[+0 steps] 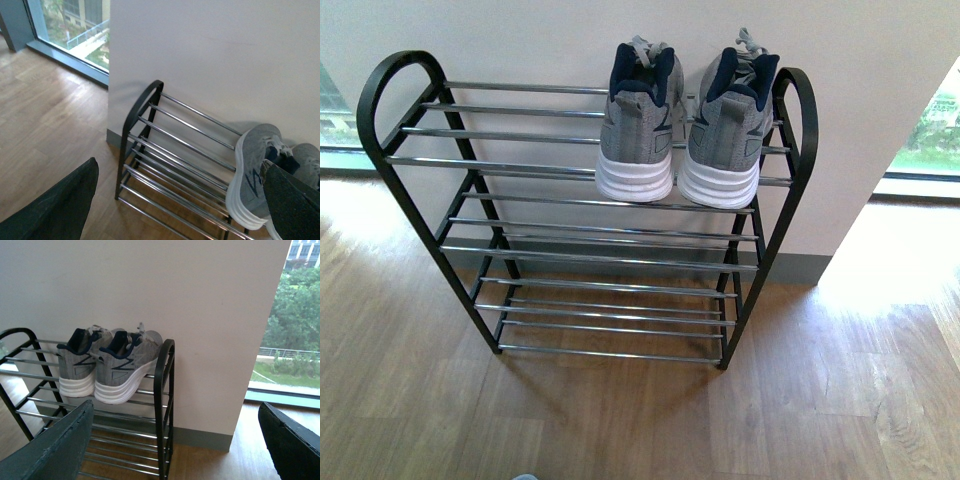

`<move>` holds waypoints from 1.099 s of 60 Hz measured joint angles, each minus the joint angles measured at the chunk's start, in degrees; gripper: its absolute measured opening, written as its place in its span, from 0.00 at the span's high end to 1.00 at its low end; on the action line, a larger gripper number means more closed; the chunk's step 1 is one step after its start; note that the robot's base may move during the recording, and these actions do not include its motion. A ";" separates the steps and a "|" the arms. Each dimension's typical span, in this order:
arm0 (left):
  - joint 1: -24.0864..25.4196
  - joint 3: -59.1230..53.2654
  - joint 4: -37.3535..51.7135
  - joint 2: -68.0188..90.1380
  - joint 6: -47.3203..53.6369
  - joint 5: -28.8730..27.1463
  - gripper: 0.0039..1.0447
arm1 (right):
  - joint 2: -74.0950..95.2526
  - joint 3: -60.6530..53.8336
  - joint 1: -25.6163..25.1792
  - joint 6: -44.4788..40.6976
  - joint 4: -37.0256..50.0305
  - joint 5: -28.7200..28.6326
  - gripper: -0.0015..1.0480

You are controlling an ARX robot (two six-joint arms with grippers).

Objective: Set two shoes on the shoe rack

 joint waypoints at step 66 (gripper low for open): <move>31.47 -38.88 22.86 -39.41 32.00 41.97 0.99 | 0.00 0.00 0.00 0.00 0.00 0.02 0.09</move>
